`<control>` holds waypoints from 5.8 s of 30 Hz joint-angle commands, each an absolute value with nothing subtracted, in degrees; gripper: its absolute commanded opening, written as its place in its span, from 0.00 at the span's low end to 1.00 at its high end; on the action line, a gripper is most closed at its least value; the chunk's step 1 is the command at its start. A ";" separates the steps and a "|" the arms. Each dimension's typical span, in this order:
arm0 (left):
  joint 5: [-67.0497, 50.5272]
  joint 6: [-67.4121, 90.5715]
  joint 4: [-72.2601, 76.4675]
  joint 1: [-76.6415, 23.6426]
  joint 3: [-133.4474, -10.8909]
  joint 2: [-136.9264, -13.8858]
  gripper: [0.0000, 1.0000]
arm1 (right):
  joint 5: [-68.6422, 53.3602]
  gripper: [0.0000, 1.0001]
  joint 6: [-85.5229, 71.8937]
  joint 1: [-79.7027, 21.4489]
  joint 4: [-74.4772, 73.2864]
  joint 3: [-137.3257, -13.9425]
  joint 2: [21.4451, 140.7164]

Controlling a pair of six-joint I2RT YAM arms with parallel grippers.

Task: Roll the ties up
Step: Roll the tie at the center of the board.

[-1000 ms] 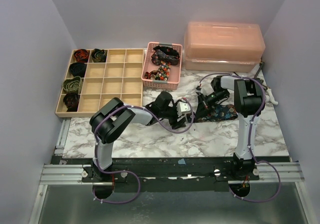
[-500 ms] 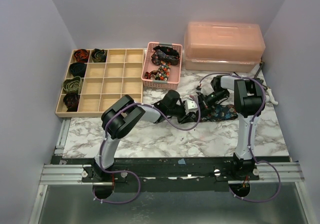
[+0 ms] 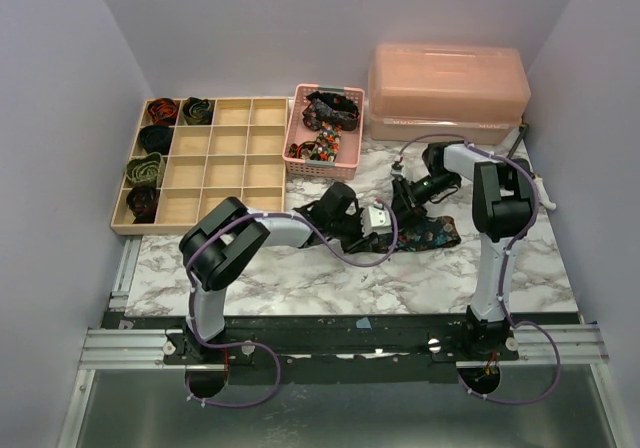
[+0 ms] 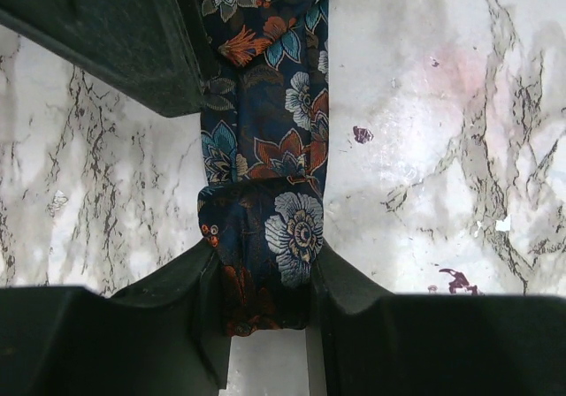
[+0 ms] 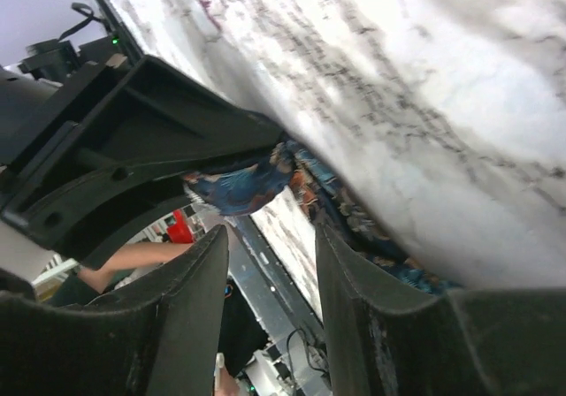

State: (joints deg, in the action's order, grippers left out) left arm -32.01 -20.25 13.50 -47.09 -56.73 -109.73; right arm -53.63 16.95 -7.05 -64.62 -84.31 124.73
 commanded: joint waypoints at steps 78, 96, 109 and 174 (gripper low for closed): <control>-28.57 -20.97 -5.36 -46.59 -62.48 -115.66 0.24 | -28.14 0.46 33.68 9.07 -75.56 -99.95 118.21; -26.77 -19.47 -6.86 -45.70 -62.88 -116.45 0.24 | -8.87 0.38 33.37 22.99 -71.03 -92.72 120.76; -27.19 -18.86 -8.17 -45.53 -63.90 -116.76 0.24 | -19.09 0.39 33.95 21.72 -78.20 -87.77 116.18; -26.10 -19.27 -9.56 -44.48 -63.21 -116.67 0.26 | -13.07 0.03 30.06 21.27 -66.66 -93.32 122.65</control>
